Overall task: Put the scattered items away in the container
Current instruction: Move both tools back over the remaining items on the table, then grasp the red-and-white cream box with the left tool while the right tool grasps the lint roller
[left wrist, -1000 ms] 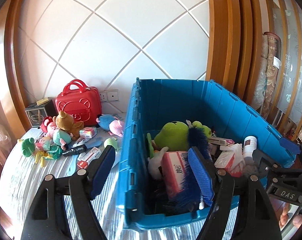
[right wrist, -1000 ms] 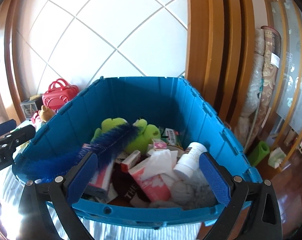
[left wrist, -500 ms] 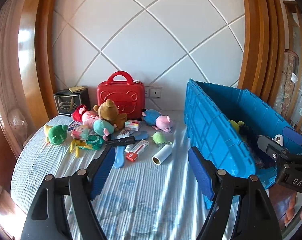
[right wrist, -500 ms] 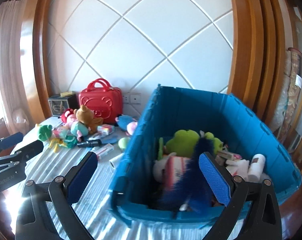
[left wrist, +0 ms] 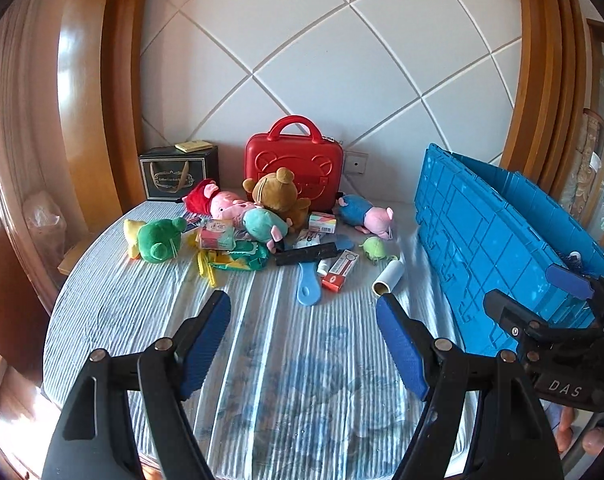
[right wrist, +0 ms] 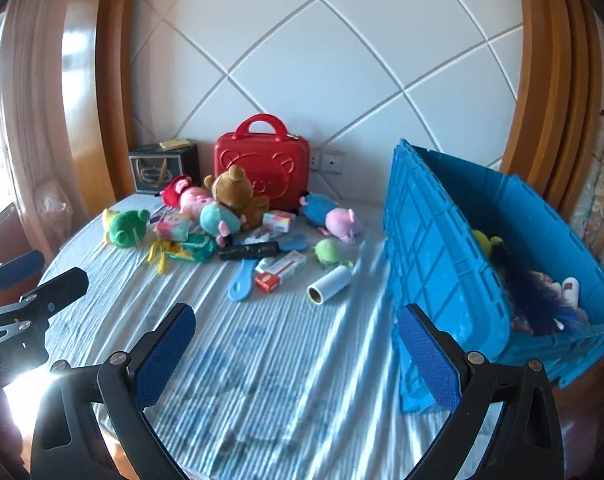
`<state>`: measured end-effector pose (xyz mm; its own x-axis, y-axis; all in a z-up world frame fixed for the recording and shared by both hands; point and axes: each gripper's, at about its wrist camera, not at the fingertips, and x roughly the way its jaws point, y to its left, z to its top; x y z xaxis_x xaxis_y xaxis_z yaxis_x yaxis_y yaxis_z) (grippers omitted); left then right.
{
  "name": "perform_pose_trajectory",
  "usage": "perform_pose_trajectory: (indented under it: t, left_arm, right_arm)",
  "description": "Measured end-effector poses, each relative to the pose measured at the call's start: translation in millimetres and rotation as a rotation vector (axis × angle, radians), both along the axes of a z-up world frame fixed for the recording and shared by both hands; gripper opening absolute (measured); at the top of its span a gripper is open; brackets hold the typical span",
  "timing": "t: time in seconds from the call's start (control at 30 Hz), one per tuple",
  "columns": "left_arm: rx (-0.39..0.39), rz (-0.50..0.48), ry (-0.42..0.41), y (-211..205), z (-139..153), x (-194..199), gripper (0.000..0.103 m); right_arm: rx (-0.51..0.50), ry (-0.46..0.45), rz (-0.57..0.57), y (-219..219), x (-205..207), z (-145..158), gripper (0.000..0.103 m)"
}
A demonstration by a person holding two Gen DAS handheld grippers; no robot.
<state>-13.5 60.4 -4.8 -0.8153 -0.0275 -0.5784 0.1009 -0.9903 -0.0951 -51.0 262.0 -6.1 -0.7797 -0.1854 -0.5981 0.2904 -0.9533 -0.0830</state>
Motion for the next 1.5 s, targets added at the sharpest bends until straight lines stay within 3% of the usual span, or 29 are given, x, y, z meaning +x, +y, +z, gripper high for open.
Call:
perform_pose_trajectory:
  t: [0.2, 0.47, 0.67, 1.03, 1.2, 1.33, 1.37, 1.43, 1.5]
  left_arm:
    - [-0.018, 0.042, -0.045, -19.9, -14.0, -28.7, 0.075]
    - [-0.06, 0.087, -0.124, -28.9, -42.3, -95.7, 0.075]
    - [-0.055, 0.076, -0.209, -34.7, -73.0, -143.8, 0.075]
    - [-0.041, -0.038, -0.371, -44.1, -156.8, -243.0, 0.075]
    - [-0.04, -0.099, -0.435, -28.1, -197.4, -286.4, 0.075]
    - [-0.033, -0.155, -0.489, -7.6, -229.7, -320.3, 0.075]
    - [-0.032, -0.167, -0.495, -2.4, -234.9, -327.8, 0.075]
    - [-0.034, -0.196, -0.499, 9.7, -241.4, -342.2, 0.074]
    - [-0.045, -0.233, -0.491, 23.5, -244.0, -354.7, 0.074]
  right_arm:
    - [0.005, -0.035, 0.05, -30.1, -26.5, -16.0, 0.103]
    - [-0.013, -0.099, 0.104, -52.5, -98.8, -46.1, 0.103]
    - [-0.001, -0.199, 0.088, -60.2, -151.0, -82.7, 0.103]
    - [0.002, -0.346, -0.104, -34.8, -229.3, -150.9, 0.103]
    - [-0.013, -0.433, -0.172, -21.9, -263.2, -191.8, 0.103]
    - [-0.008, -0.44, -0.209, -9.1, -284.2, -207.1, 0.102]
    - [-0.004, -0.443, -0.223, -4.3, -289.7, -211.3, 0.1]
    - [0.005, -0.46, -0.248, 4.4, -300.2, -221.0, 0.086]
    - [-0.002, -0.491, -0.263, 13.2, -310.2, -232.9, 0.082]
